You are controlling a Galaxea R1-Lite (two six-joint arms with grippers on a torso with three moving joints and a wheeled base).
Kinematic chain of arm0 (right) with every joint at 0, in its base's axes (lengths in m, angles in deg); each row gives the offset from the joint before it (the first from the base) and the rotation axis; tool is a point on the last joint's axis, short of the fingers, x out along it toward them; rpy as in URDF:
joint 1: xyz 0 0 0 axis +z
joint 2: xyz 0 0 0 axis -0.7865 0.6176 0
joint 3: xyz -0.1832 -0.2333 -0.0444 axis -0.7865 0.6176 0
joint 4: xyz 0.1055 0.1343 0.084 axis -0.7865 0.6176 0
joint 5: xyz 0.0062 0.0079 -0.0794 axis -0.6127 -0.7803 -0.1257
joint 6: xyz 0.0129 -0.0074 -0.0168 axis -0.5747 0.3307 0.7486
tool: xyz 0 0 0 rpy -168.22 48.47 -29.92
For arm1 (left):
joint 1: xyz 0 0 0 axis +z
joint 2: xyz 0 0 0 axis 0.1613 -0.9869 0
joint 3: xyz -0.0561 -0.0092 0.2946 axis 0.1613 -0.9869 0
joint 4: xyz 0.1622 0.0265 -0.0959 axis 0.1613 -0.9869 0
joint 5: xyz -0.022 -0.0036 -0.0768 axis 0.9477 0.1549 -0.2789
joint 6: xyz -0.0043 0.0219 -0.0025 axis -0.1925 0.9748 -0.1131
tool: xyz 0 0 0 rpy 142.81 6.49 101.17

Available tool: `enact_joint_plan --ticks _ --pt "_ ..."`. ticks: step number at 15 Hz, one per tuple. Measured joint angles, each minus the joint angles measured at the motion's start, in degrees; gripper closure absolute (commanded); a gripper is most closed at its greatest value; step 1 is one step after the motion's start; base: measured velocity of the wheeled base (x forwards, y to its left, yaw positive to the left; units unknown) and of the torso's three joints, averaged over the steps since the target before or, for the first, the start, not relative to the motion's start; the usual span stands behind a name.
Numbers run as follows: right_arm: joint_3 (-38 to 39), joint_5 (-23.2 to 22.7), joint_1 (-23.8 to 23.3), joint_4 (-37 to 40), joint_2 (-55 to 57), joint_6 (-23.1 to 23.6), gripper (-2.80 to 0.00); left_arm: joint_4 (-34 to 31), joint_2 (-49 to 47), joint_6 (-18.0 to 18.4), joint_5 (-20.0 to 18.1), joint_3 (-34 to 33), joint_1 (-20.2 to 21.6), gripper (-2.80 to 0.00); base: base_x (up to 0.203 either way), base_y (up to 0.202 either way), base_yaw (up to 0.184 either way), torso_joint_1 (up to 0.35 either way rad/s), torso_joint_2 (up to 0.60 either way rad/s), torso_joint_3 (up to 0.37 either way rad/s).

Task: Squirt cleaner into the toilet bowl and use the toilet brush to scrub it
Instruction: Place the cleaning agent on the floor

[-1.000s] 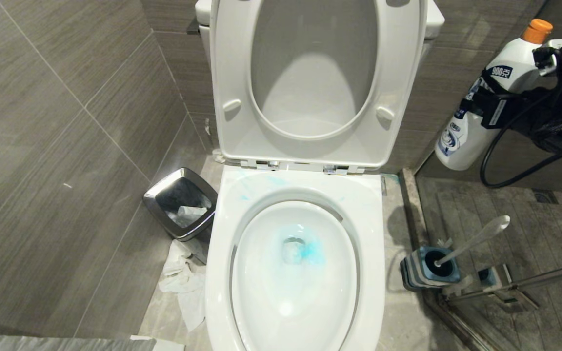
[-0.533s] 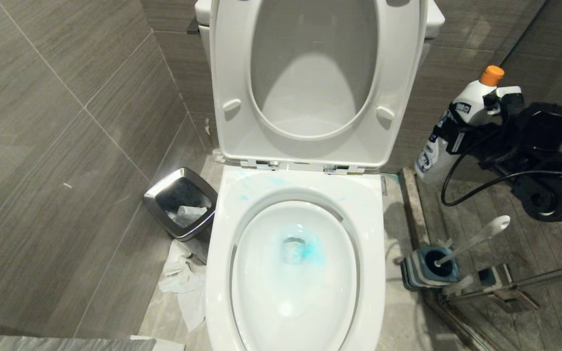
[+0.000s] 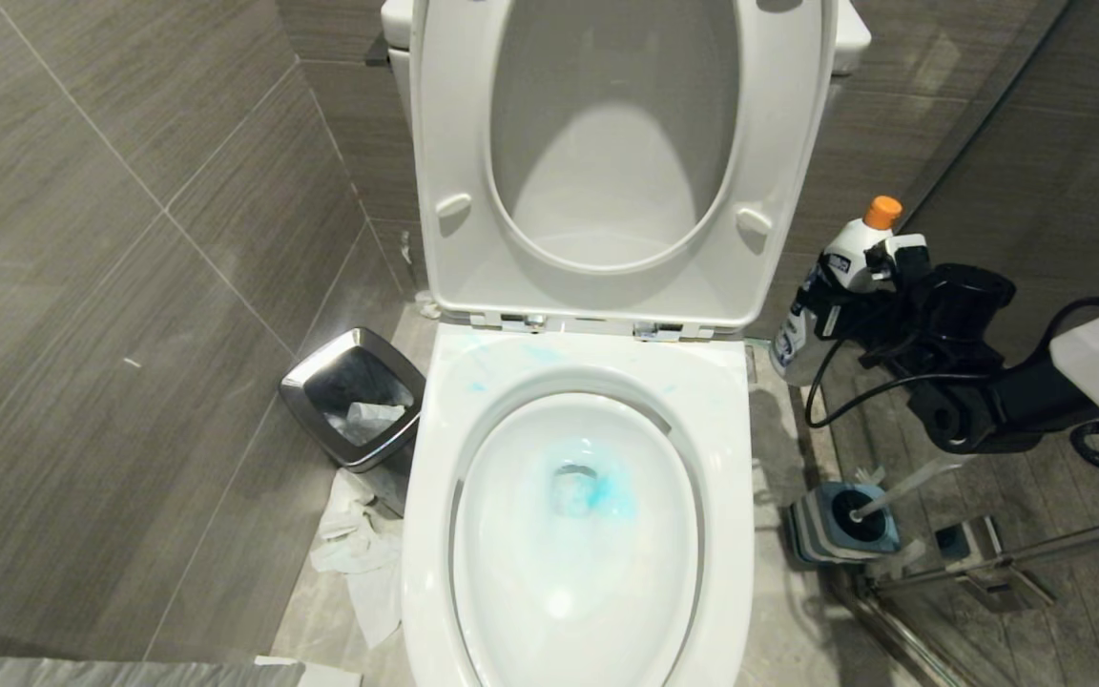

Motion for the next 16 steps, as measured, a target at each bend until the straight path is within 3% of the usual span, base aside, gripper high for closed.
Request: enact_joint_plan --ticks 8,13,16 --pt "-4.76 0.33 1.74 1.93 4.31 0.2 0.0 0.0 0.0 -0.02 -0.02 0.0 0.0 0.0 0.0 0.0 0.0 0.0 0.0 -0.177" --pt "-5.86 0.13 2.07 -1.55 3.29 6.55 0.0 0.02 -0.02 -0.05 -0.02 0.0 0.0 0.0 0.0 0.0 0.0 -0.002 0.0 -0.197" --pt "-5.95 0.2 2.42 -2.06 3.14 6.87 0.0 0.0 -0.02 0.02 -0.02 0.0 0.0 0.0 0.0 0.0 0.0 0.005 0.0 -0.191"
